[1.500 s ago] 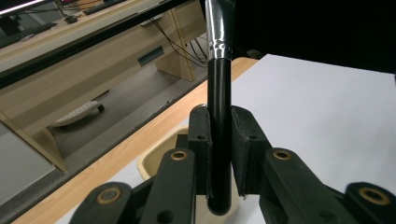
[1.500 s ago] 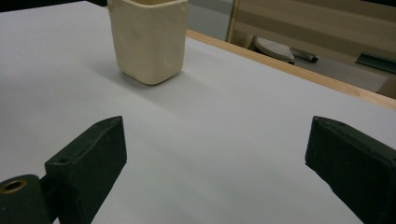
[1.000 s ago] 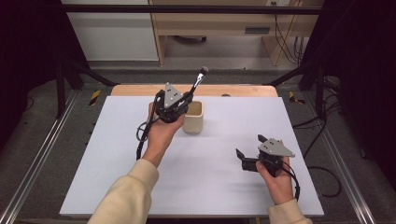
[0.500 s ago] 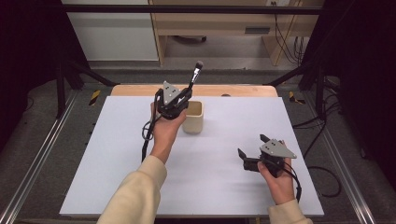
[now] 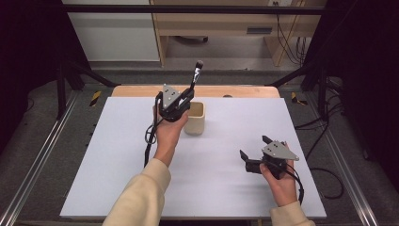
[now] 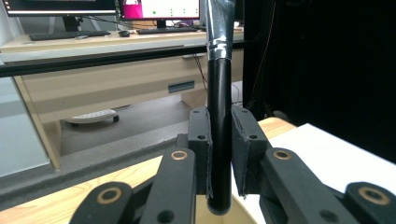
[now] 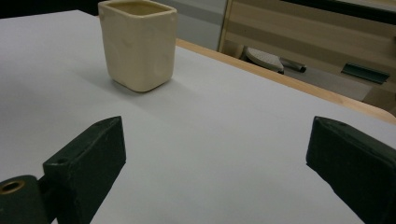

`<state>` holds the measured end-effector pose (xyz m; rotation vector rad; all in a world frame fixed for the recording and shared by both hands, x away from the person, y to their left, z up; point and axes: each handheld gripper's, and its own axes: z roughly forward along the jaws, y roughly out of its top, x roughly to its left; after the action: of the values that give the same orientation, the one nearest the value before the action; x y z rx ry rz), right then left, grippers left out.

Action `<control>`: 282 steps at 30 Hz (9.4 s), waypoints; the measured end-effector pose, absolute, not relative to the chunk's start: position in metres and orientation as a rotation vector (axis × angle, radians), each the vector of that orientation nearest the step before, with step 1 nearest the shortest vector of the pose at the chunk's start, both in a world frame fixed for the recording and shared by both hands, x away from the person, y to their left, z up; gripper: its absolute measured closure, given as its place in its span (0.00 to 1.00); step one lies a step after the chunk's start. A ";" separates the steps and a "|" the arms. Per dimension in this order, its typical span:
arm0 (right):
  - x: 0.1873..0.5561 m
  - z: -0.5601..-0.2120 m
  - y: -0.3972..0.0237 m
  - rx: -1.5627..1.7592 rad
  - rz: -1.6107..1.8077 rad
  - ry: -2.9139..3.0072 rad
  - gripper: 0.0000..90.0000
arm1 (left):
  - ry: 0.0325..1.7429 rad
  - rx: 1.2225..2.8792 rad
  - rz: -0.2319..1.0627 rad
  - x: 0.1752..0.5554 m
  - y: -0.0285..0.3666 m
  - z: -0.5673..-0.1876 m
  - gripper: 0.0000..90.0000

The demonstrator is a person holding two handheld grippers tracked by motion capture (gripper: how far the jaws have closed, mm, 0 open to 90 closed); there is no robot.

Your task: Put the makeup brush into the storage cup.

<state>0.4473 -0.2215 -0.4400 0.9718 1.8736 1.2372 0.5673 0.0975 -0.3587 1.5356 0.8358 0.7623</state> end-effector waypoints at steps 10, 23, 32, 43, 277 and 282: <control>0.446 -0.440 -0.221 0.943 1.217 1.883 0.06 | 0.813 1.521 0.744 0.567 0.089 -0.370 0.87; 0.446 -0.440 -0.221 0.936 1.218 1.880 0.06 | 0.814 1.509 0.746 0.566 0.096 -0.379 0.87; 0.446 -0.440 -0.221 0.934 1.218 1.881 0.06 | 0.834 1.501 0.745 0.566 0.101 -0.390 0.87; 0.446 -0.440 -0.222 0.933 1.220 1.881 0.06 | 0.831 1.532 0.790 0.564 0.096 -0.402 0.87; 0.442 -0.439 -0.232 0.975 1.326 1.879 0.05 | 0.540 1.641 0.571 0.464 0.228 -0.374 0.02; 0.442 -0.438 -0.232 0.974 1.330 1.877 0.06 | 0.554 1.614 0.586 0.460 0.240 -0.373 0.02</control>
<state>0.4419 -0.2325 -0.4381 0.9745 1.8770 1.3299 0.4602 0.2397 -0.3728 1.6138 0.5535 0.5860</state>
